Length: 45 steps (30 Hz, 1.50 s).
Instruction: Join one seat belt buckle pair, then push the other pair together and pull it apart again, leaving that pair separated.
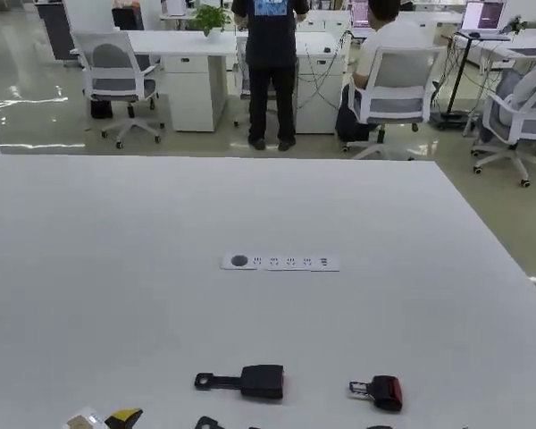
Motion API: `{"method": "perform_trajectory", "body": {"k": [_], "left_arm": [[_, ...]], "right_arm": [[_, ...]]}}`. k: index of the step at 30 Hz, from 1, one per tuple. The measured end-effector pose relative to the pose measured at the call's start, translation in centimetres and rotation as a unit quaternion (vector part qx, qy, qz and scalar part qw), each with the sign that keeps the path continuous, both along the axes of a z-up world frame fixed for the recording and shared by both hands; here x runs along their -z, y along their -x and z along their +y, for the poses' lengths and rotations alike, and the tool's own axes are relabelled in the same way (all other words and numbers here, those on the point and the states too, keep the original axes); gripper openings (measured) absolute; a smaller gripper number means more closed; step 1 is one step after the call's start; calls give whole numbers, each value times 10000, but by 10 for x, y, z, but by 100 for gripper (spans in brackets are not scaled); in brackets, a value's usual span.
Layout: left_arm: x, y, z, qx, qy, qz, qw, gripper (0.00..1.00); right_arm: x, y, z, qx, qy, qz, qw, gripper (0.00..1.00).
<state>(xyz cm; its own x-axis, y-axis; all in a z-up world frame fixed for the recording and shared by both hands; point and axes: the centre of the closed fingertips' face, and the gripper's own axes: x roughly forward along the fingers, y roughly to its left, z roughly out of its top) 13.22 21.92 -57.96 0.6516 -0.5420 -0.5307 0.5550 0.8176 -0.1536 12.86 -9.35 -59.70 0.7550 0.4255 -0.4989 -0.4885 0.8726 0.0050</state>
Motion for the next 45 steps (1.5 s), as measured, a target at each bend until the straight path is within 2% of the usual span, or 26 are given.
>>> {"method": "perform_trajectory", "body": {"k": [18, 34, 45], "left_arm": [[-2, 2, -3, -12, -7, -9, 10000, 91], [4, -1, 3, -52, 8, 16, 10000, 90], [4, 0, -1, -64, 4, 38, 10000, 90]], "right_arm": [[-1, 0, 0, -14, 16, 9, 10000, 95], [3, -1, 0, -10, -11, 37, 10000, 95], [2, -1, 3, -24, -23, 64, 10000, 95]]}}
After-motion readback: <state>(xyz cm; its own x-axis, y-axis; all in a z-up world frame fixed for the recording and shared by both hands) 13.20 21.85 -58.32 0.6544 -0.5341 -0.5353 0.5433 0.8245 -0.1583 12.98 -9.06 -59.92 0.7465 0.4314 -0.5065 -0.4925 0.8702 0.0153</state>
